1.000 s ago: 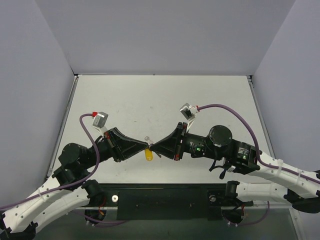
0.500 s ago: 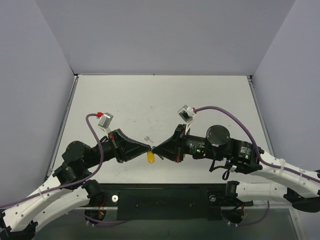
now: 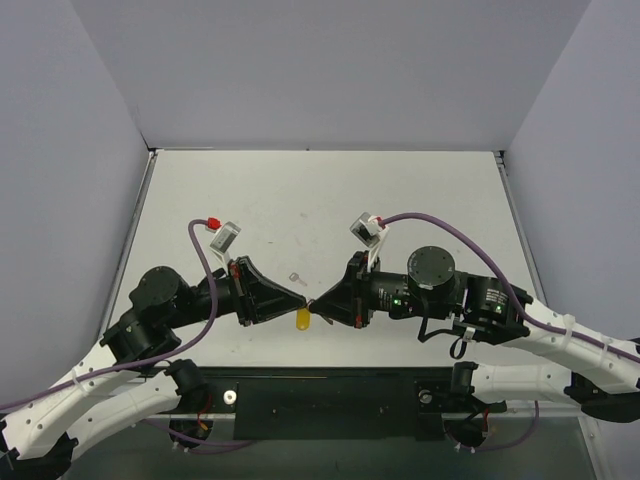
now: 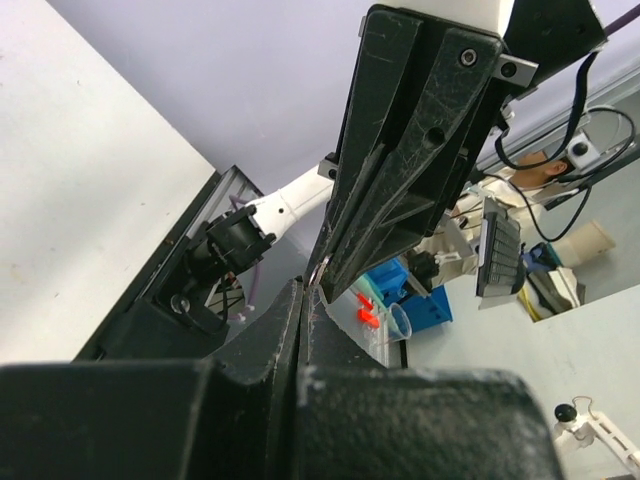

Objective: Remove the keys from the keyring

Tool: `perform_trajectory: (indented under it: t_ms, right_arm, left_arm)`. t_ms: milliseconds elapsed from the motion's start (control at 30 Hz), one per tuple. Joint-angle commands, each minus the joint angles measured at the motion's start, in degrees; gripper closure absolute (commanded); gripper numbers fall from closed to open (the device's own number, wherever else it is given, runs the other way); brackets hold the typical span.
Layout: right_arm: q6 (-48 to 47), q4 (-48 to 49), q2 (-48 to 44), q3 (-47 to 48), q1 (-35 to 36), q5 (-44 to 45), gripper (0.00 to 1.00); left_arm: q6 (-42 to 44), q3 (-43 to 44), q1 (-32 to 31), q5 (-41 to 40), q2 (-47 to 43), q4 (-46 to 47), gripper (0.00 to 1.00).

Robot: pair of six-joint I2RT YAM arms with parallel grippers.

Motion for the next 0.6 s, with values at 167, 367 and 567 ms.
perform_trajectory:
  t_ms: [167,367,567]
  right_arm:
    - [-1.6,-3.2,2.1,3.1,0.3,-1.2,1.0]
    - [-1.6,-3.8,2.8,3.8,0.3,-1.6,1.0]
    - [-1.6,-3.8,3.4,4.0,0.3,-2.3,1.0]
  left_arm:
    - [4.4,4.5,0.0,5.8,0.8,-4.4,1.0]
    - [9.4,8.8,0.0,7.4,3.2,-12.6,1.0]
    - [10.5,10.1,0.0,7.8,3.7,-14.4,1.0]
